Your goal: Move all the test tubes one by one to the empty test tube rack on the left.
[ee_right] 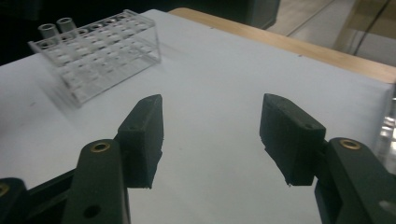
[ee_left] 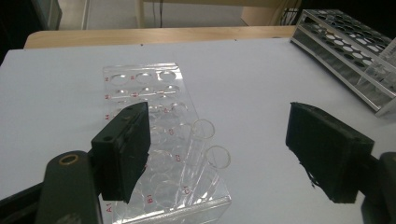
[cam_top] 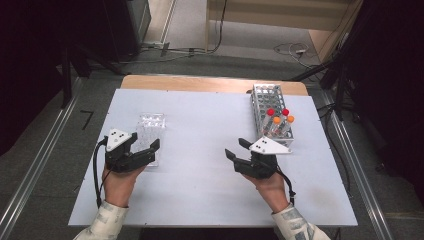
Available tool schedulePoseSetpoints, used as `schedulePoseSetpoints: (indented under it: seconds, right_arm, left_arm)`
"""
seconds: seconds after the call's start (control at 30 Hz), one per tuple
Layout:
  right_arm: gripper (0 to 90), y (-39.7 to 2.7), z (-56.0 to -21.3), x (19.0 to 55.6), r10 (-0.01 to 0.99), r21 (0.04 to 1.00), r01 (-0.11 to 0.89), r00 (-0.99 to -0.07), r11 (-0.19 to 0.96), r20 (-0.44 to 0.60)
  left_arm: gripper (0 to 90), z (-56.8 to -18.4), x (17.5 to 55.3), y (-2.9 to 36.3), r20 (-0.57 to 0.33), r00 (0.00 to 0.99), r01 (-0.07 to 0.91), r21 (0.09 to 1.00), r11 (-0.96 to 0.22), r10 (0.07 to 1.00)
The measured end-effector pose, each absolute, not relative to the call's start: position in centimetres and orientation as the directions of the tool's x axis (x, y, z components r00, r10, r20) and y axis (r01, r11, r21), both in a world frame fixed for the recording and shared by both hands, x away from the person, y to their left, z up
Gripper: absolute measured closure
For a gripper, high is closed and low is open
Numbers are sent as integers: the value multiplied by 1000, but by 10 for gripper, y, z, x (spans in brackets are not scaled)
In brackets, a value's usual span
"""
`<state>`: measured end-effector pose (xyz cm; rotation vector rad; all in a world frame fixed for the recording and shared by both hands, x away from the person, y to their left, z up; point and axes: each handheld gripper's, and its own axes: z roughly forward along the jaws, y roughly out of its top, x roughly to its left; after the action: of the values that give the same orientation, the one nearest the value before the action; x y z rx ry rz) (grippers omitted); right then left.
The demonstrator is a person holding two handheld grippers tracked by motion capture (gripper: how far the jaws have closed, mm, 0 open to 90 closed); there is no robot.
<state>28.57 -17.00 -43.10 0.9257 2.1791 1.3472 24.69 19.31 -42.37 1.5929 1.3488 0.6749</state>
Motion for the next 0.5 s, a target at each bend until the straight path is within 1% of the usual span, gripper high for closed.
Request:
schedulePoseSetpoints:
  seconds: [0.33, 0.5]
  right_arm:
    - [384, -203, -425, 303, 805, 905, 343, -593, 253, -1]
    - [378, -216, -430, 314, 836, 893, 358, -547, 272, -36]
  left_arm:
    - [208, -422, 246, 191, -135, 246, 444, 896, 13, 960]
    - [192, -423, 246, 190, -131, 251, 447, 895, 5, 959]
